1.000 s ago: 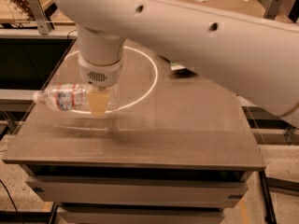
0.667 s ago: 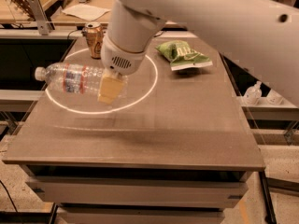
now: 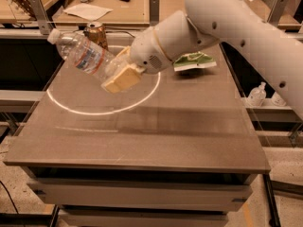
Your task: Place water bottle upright
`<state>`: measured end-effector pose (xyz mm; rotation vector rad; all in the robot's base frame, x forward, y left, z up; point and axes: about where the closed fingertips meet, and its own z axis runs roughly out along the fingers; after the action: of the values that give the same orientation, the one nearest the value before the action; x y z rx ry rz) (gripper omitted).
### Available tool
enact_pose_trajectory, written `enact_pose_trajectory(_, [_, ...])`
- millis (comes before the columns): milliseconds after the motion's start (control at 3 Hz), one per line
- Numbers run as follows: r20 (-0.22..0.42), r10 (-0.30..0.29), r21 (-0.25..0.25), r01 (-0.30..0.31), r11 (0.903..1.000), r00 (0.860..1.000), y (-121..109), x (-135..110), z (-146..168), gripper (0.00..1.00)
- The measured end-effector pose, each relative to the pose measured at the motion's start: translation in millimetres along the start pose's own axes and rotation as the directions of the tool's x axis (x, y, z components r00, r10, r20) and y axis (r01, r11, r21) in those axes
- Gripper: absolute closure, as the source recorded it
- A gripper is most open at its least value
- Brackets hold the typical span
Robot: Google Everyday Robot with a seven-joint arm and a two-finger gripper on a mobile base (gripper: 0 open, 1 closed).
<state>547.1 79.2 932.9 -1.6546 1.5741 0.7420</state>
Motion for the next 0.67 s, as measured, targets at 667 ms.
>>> enact_pose_trajectory(667, [0.241, -0.015, -0.041, 0.025, 0.9988, 0.97, 12.9, 0.7, -34.0, 1.0])
